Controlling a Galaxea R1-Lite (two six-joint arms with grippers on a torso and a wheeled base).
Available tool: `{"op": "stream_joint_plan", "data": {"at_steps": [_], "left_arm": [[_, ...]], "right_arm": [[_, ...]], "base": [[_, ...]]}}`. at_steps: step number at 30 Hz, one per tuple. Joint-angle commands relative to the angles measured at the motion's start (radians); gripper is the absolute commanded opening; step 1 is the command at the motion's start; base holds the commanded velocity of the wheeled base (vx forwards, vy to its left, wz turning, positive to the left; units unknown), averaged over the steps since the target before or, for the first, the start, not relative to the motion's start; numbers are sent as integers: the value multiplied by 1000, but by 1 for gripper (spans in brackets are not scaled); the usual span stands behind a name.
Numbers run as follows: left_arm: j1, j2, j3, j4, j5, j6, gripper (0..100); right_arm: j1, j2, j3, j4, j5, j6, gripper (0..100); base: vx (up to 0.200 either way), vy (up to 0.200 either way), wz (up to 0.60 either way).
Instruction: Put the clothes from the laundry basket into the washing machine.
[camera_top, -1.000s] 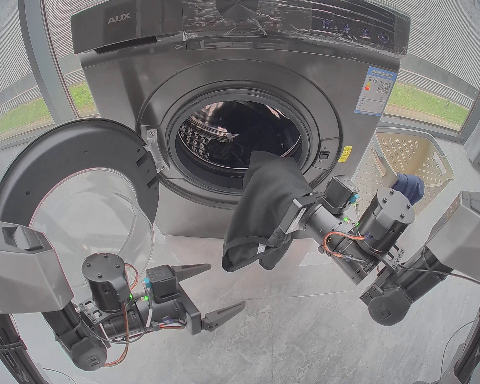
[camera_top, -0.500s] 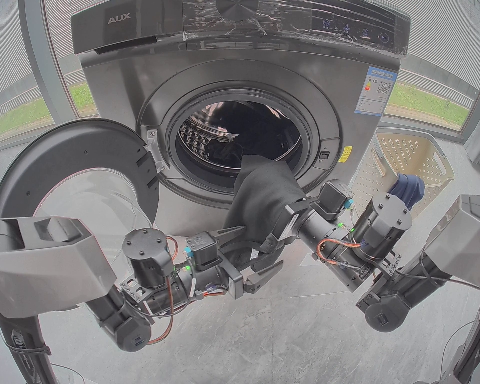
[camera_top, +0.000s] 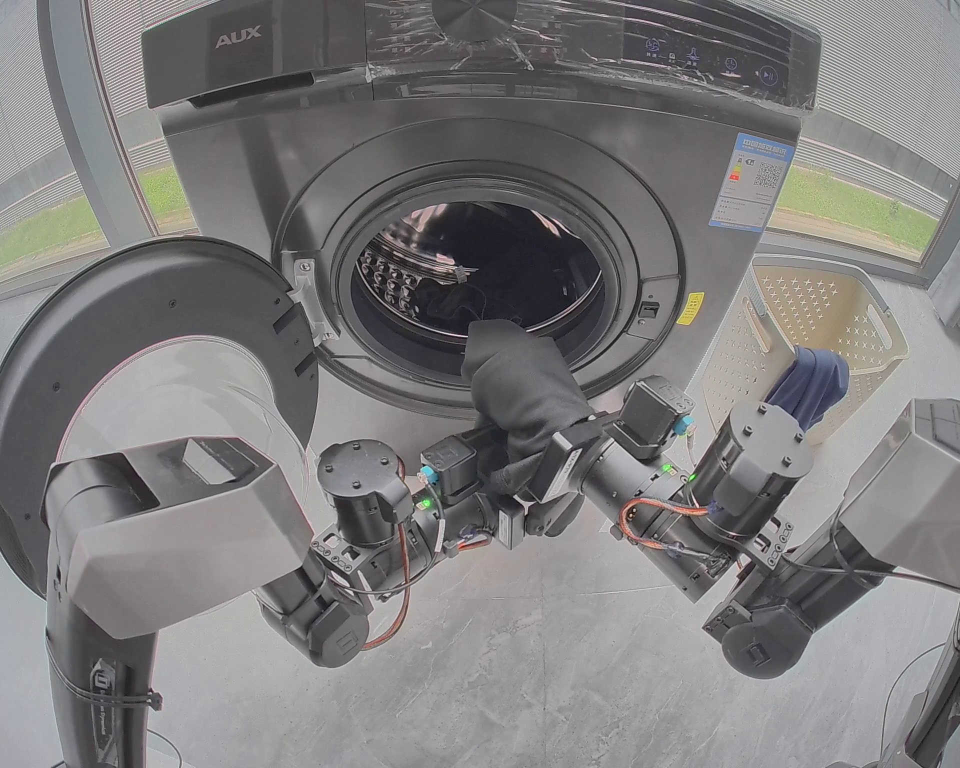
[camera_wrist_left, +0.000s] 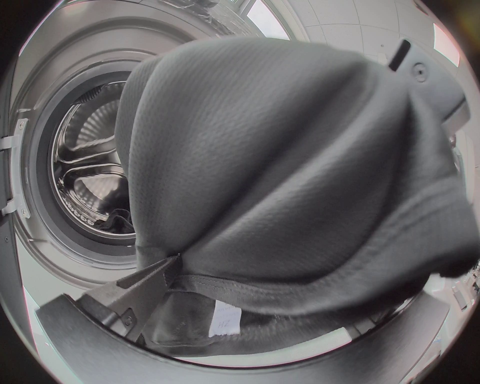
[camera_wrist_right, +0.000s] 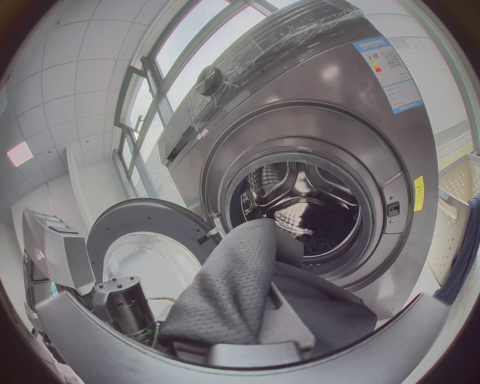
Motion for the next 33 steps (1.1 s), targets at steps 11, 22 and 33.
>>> {"op": "stream_joint_plan", "data": {"at_steps": [11,22,33], "left_arm": [[12,61,-118,-11,93,-10,0],[49,-63,-30,-20,148,-45,0],[37,-164,108,-24,148,-56,0]], "right_arm": [[1,1,11,-1,-17,11,0],[-105,-5,88,1,-18,32,0],[-99,38,66,1,-15,26,0]], "base": [[0,0,0],[0,0,0],[0,0,0]]}}
